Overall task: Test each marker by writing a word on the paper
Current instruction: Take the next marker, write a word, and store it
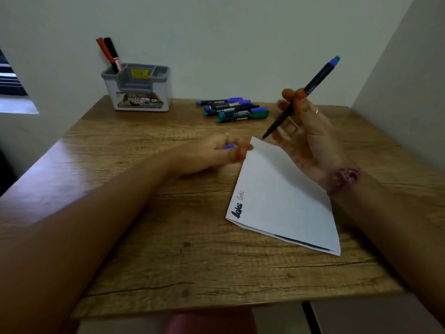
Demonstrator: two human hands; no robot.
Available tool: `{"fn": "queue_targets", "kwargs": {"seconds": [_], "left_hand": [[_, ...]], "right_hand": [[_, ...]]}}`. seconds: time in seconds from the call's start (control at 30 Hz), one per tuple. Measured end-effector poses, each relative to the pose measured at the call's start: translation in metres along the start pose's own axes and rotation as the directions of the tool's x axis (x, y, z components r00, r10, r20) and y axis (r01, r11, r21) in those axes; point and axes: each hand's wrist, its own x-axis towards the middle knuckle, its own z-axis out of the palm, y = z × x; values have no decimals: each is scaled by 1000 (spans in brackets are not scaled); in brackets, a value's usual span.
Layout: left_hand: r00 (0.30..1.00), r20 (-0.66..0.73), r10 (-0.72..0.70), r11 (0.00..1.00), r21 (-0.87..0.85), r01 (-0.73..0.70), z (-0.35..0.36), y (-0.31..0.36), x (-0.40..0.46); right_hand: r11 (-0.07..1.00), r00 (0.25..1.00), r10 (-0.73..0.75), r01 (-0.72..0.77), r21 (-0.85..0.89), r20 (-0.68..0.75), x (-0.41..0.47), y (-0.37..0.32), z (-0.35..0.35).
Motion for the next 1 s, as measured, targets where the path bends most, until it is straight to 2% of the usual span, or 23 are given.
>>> {"fn": "queue_targets", "kwargs": {"seconds": [0.07, 0.13, 0.2, 0.3, 0.43, 0.53, 0.67, 0.8, 1.0], "left_hand": [[999, -31, -34, 982, 184, 39, -6, -6, 2], [999, -40, -31, 947, 318, 42, -7, -6, 5], [1000, 8, -5, 901, 434, 1, -4, -6, 9], [998, 69, -8, 856, 516, -28, -4, -7, 13], [995, 100, -3, 851, 523, -50, -9, -11, 15], [995, 100, 11, 860, 507, -60, -11, -14, 16], [994, 98, 54, 886, 454, -93, -10, -16, 18], [997, 67, 30, 898, 437, -56, -10, -17, 20], [997, 71, 31, 904, 423, -58, -11, -16, 18]], "right_hand": [[999, 999, 29, -30, -26, -40, 2, 1, -7], [994, 998, 57, -57, -91, -3, 2, 3, -12], [980, 988, 91, -67, -187, 122, 3, 4, -15], [945, 932, 180, -74, -319, 315, 1, 8, -16], [867, 837, 370, -154, -475, 403, -5, 13, -14], [823, 788, 388, -64, -564, 477, -6, 16, -9], [753, 818, 310, 101, -650, 485, -5, 22, -6], [755, 850, 224, 157, -636, 477, -4, 33, -3], [726, 859, 225, 167, -667, 460, -4, 38, -6]]}}
